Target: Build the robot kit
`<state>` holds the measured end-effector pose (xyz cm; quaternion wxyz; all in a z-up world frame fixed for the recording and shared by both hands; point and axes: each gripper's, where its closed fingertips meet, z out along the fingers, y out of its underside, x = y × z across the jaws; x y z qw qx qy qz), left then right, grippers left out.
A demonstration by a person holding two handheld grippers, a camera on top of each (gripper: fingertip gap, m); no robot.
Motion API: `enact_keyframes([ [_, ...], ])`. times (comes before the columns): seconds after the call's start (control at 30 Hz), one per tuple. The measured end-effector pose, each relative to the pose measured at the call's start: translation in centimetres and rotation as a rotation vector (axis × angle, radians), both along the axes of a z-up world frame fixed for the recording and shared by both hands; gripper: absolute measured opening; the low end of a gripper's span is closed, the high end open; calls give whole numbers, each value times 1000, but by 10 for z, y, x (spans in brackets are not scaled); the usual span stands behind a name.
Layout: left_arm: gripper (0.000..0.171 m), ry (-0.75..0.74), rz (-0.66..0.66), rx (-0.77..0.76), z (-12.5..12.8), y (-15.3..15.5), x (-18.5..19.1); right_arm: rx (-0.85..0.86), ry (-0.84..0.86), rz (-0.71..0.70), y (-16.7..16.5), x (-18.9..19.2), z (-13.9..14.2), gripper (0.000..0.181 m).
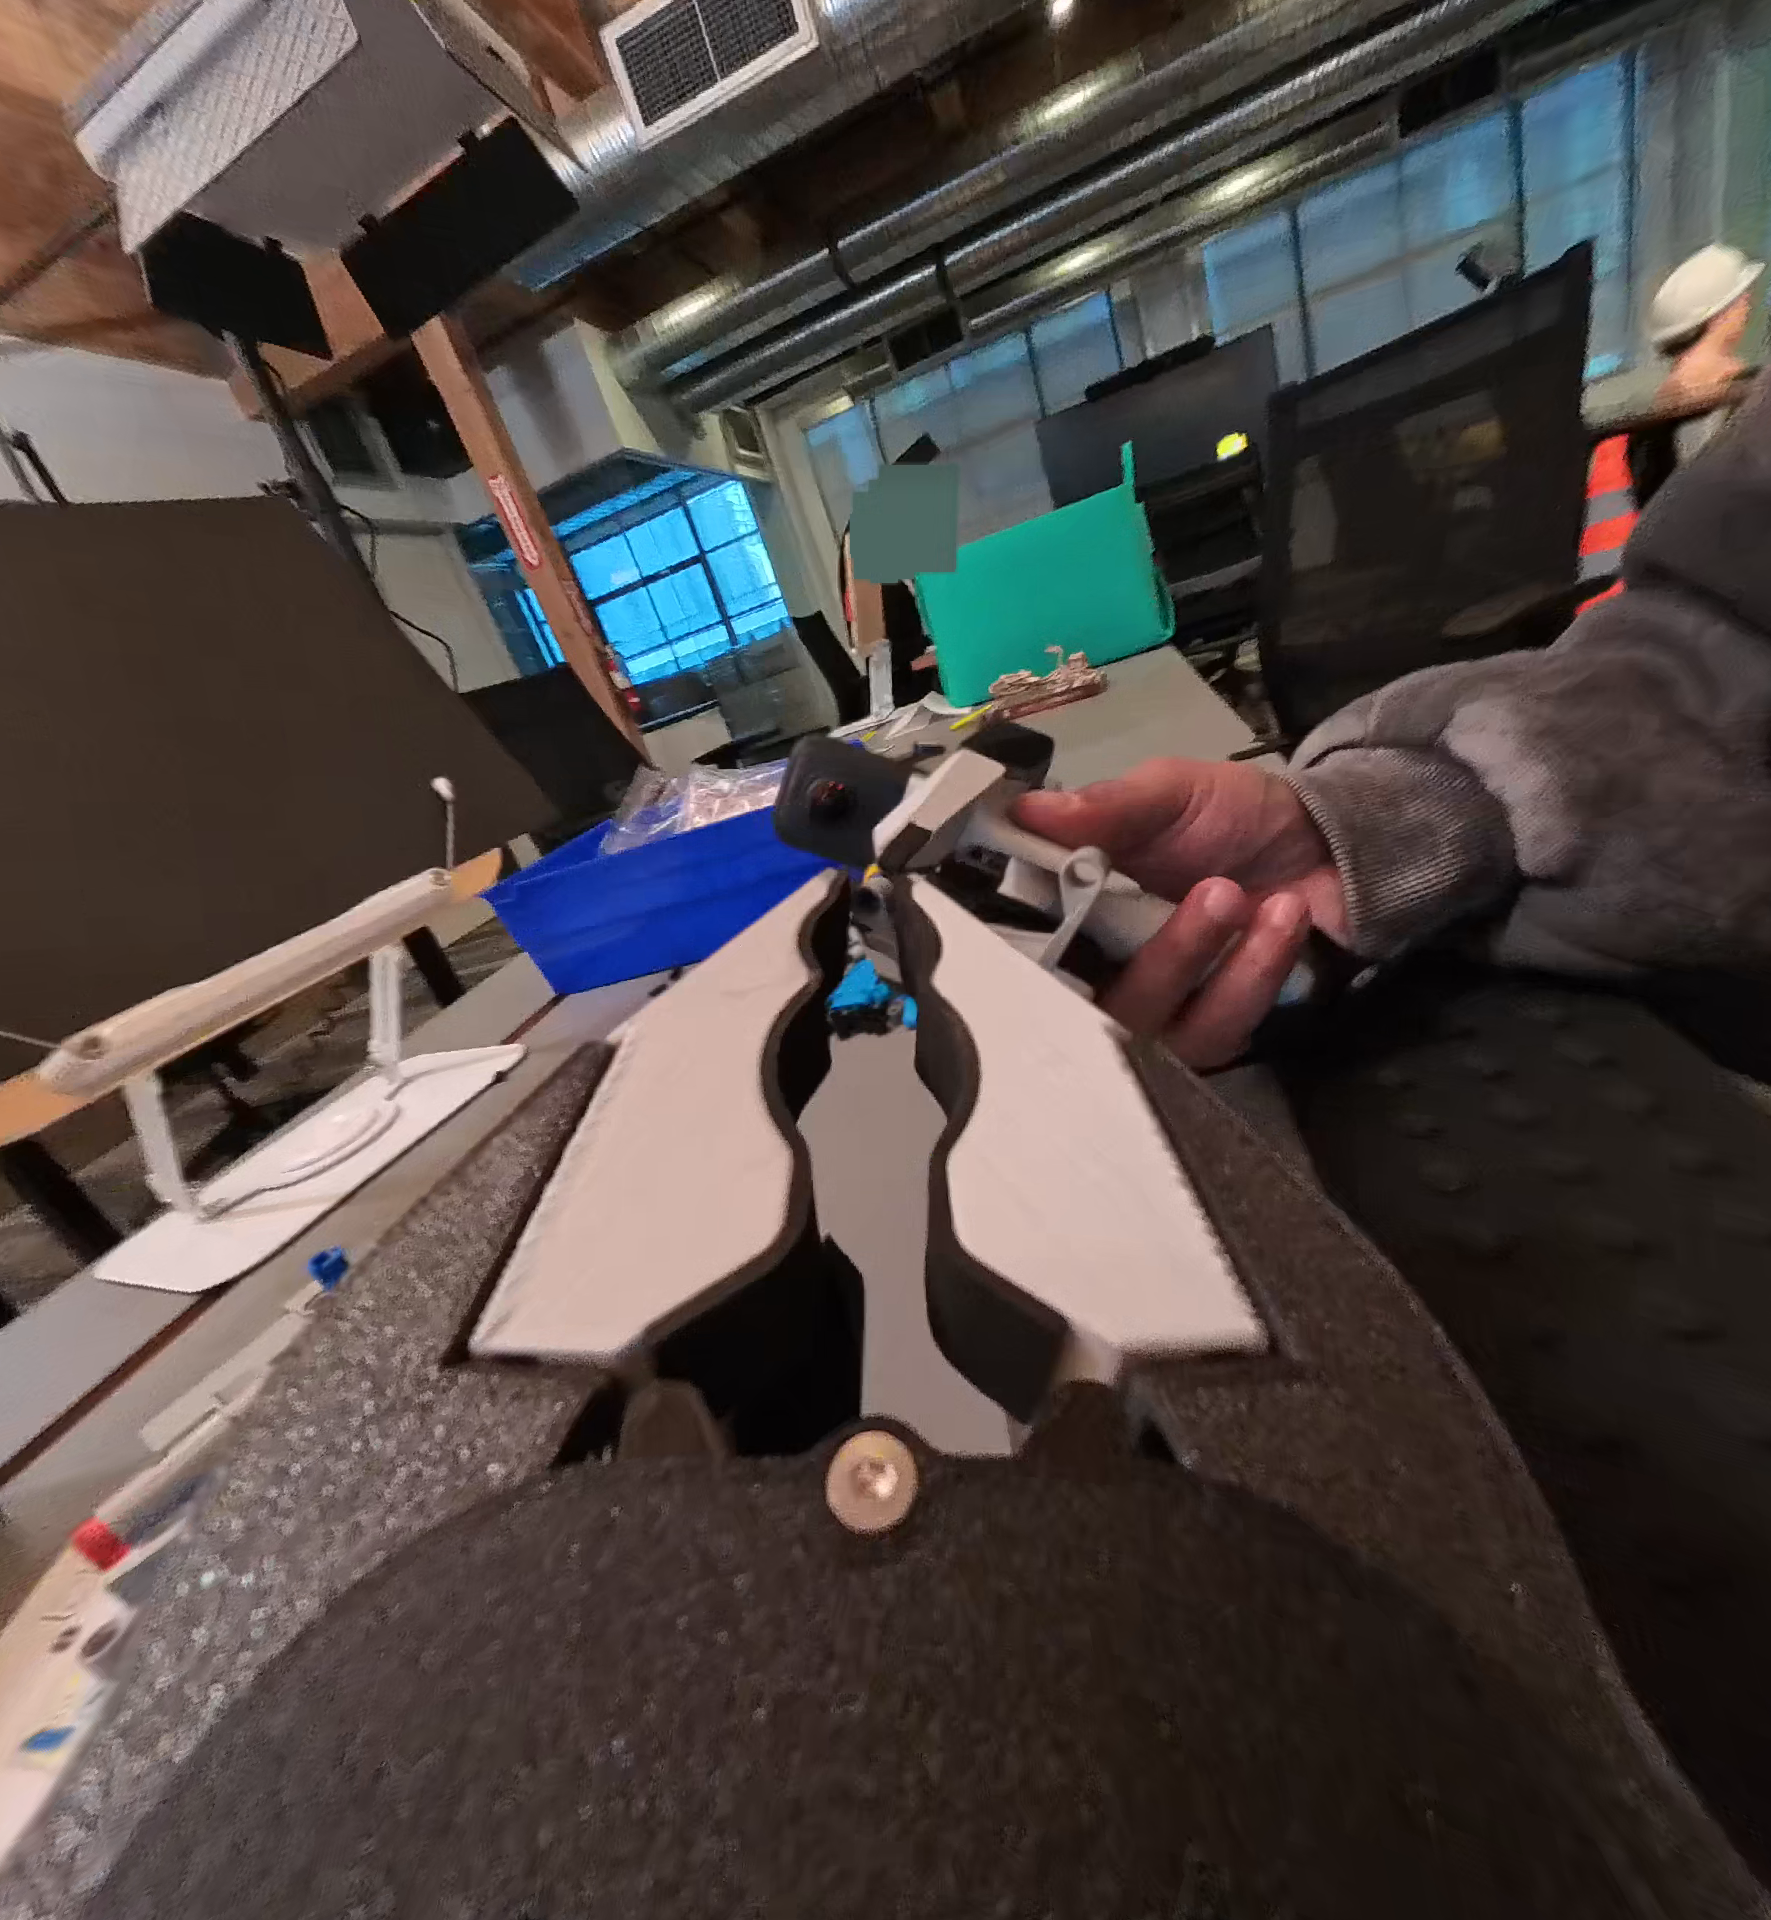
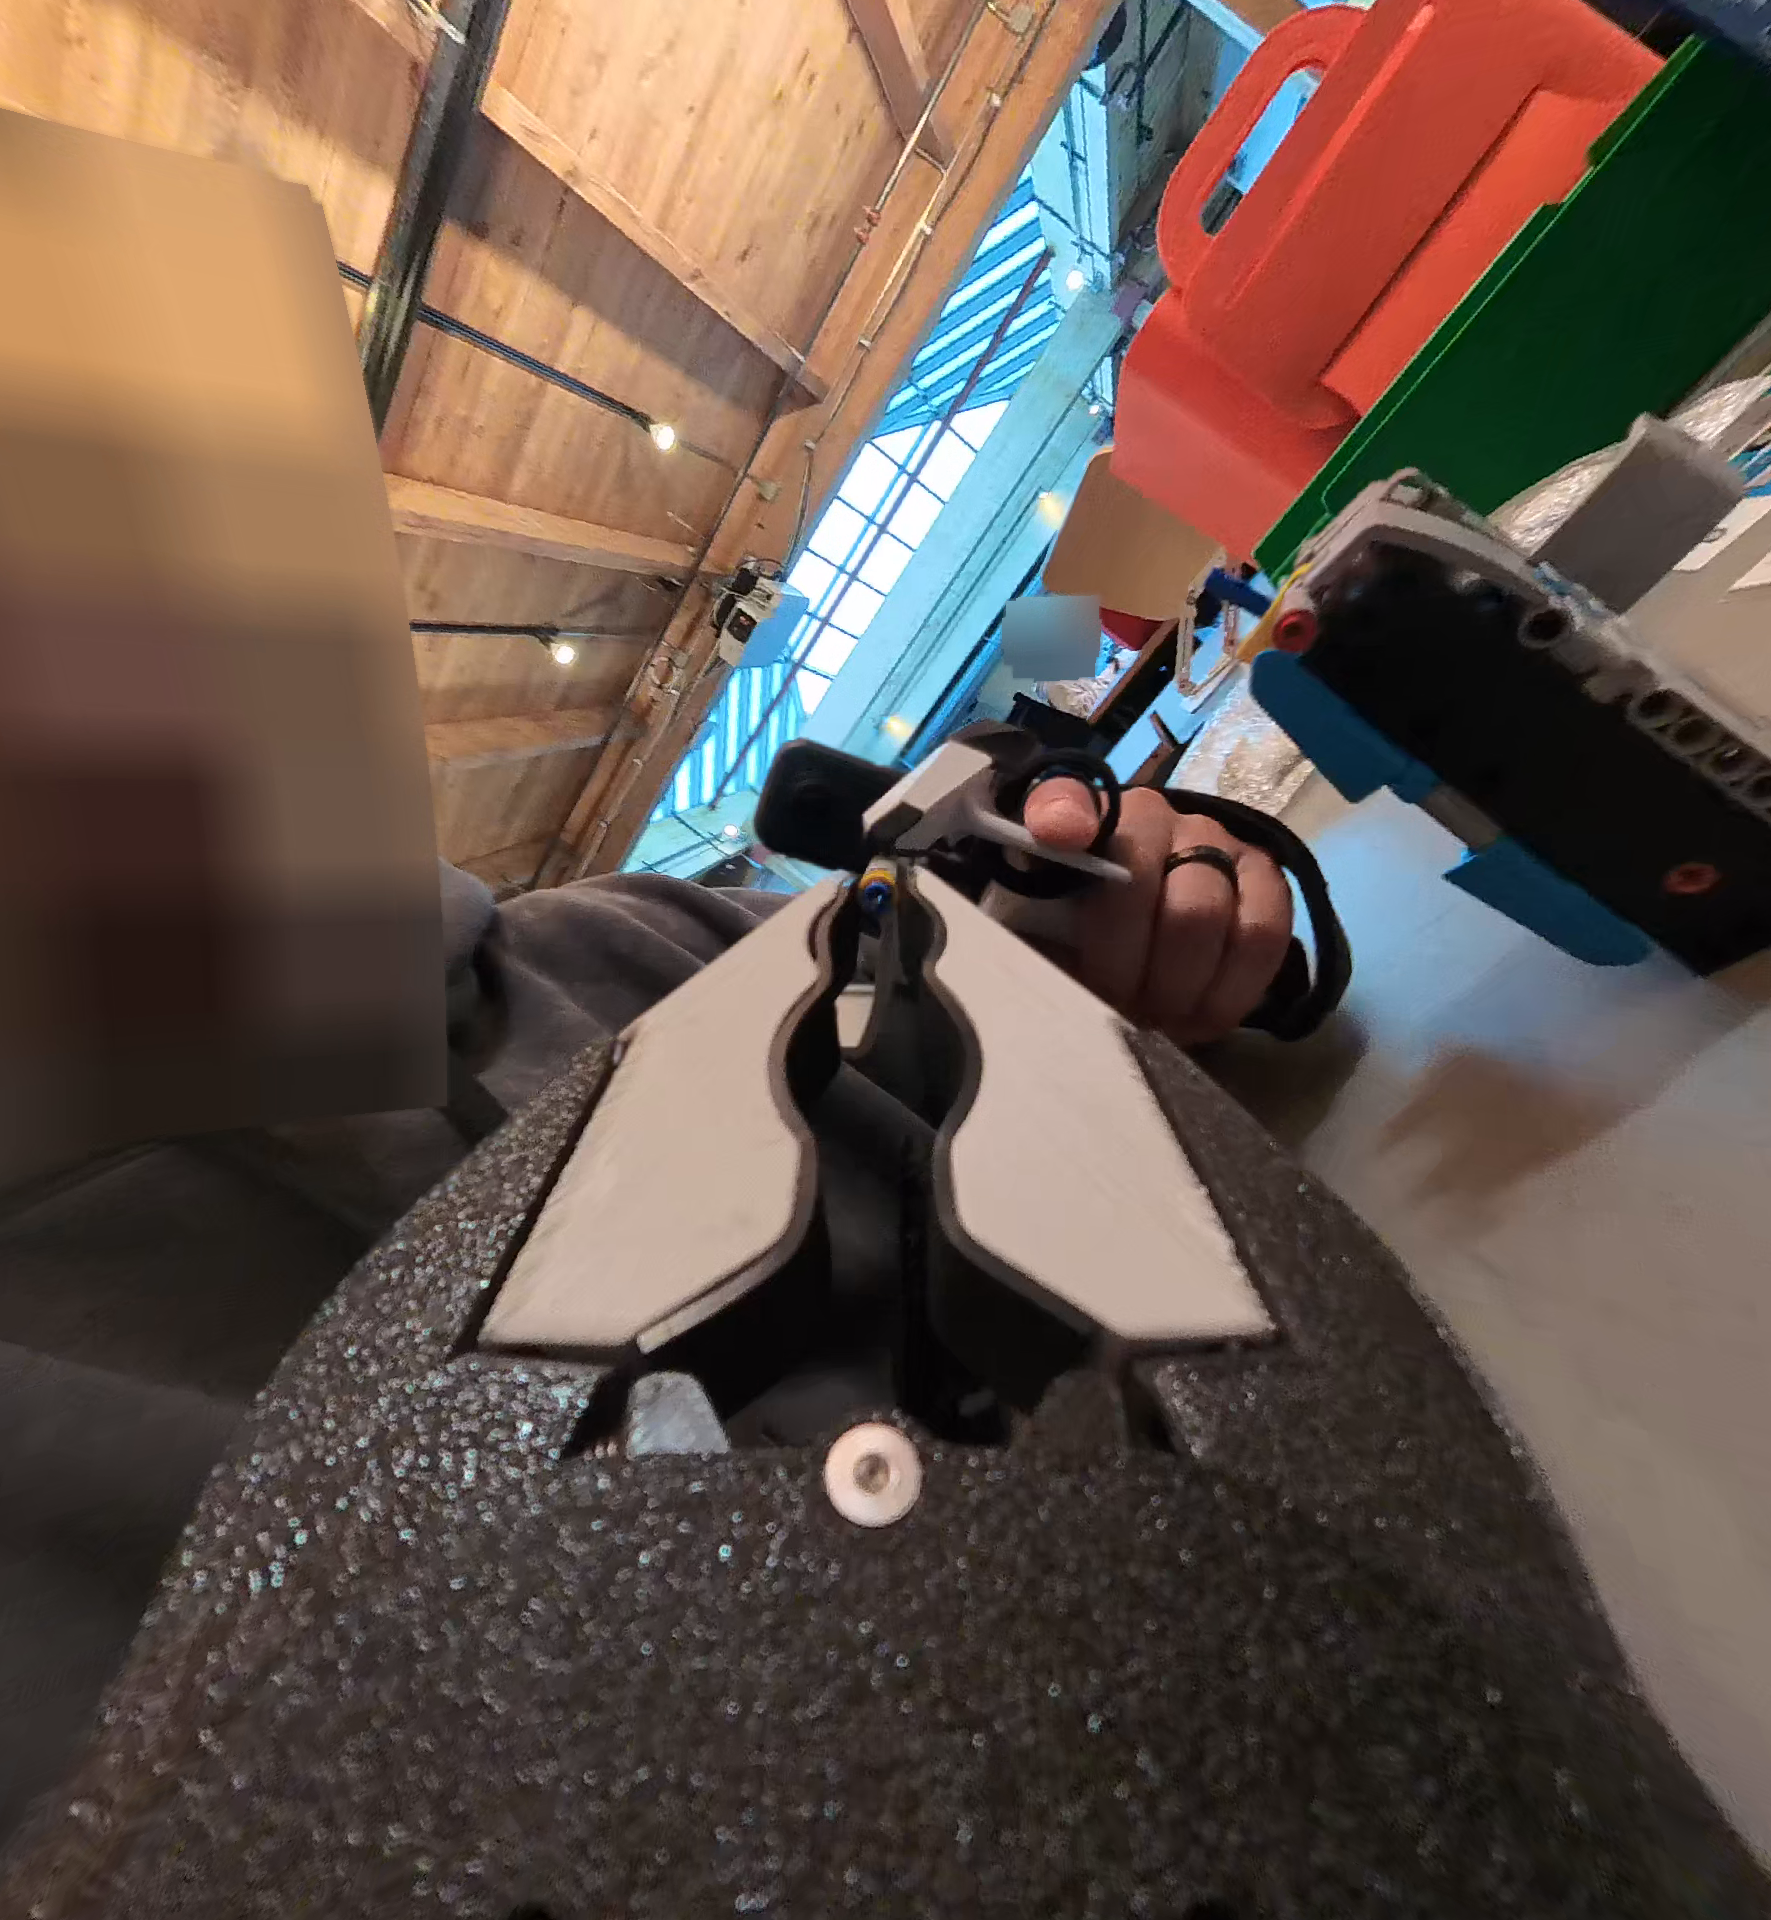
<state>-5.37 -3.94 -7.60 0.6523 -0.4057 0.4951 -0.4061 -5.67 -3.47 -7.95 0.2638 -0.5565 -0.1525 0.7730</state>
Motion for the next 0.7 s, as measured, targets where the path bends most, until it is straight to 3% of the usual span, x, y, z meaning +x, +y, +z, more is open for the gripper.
enact_keyframes([
  [0.13,10,69,24,3,-13,3,6,41,-46,-6,-2,-3,-2,7],
  [0.4,8,185,75,-26,-31,17,9,197,-275,-167,10,-3,-19,7],
  [0.57,8,248,120,-55,-42,25,11,444,-544,-345,22,2,-33,6],
  [0.7,7,276,98,-109,-47,26,10,523,-624,-360,22,2,-39,6],
])
